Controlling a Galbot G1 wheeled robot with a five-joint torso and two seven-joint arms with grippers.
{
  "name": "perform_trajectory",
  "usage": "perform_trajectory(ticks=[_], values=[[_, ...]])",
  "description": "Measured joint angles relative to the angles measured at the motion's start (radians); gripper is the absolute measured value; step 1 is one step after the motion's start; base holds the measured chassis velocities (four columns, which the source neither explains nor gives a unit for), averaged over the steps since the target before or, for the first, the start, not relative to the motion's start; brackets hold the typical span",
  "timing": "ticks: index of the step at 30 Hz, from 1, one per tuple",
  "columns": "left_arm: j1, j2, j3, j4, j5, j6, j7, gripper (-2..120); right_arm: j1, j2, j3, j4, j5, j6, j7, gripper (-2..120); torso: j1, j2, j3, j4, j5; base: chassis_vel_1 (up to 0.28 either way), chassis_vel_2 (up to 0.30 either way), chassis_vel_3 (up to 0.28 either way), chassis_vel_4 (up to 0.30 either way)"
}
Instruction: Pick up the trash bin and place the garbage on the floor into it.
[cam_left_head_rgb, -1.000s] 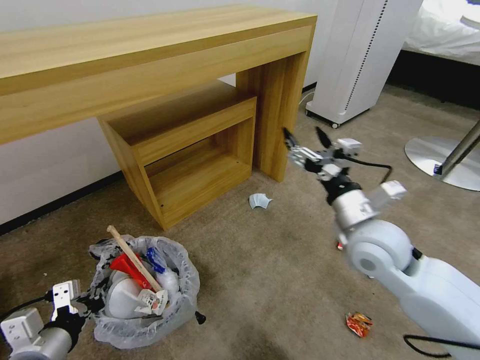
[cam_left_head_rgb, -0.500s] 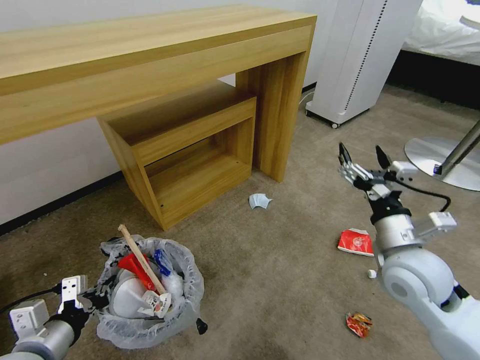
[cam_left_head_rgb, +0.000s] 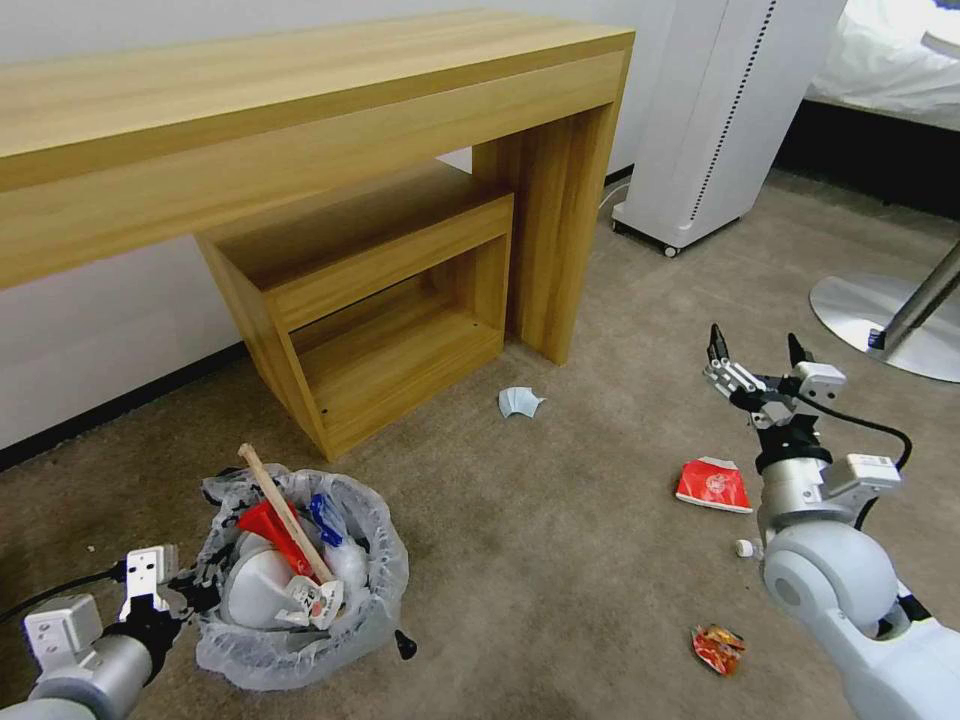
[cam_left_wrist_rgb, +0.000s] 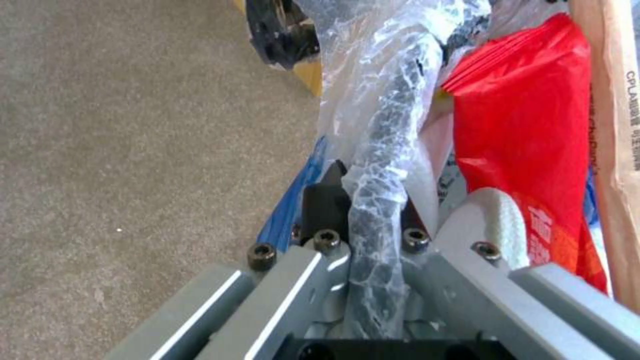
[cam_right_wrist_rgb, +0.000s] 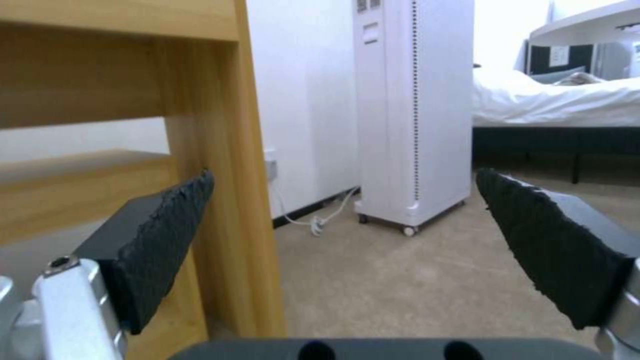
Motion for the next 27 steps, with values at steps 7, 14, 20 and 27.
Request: perform_trajectory(ticks=[7, 14, 20, 27], values=[[-0.003, -0.005, 0.001, 0.011, 0.026, -0.010, 0.005, 1, 0.004, 0.017, -0.007, -0.025, -0.034, -0.013, 0.012, 100, 0.000, 0.000, 0.000, 0.0001, -0.0002, 0.000, 0.000, 0.000, 0.000], [-0.001, -0.012, 0.001, 0.012, 0.037, -0.014, 0.006, 1, 0.012, 0.026, -0.014, -0.046, -0.045, -0.014, 0.036, 100, 0.000, 0.000, 0.000, 0.0001, 0.0000, 0.000, 0.000, 0.000, 0.000], [-0.001, -0.012, -0.004, 0.012, 0.032, -0.015, 0.006, 1, 0.022, 0.026, -0.022, -0.061, -0.048, -0.001, 0.044, 100, 0.000, 0.000, 0.000, 0.0000, -0.0001, -0.039, -0.050, -0.045, -0.045], [0.000, -0.015, -0.005, 0.015, 0.031, -0.019, 0.006, 1, 0.018, 0.027, -0.027, -0.059, -0.052, 0.003, 0.039, 100, 0.000, 0.000, 0.000, -0.0001, 0.0000, -0.053, -0.059, -0.047, -0.048]])
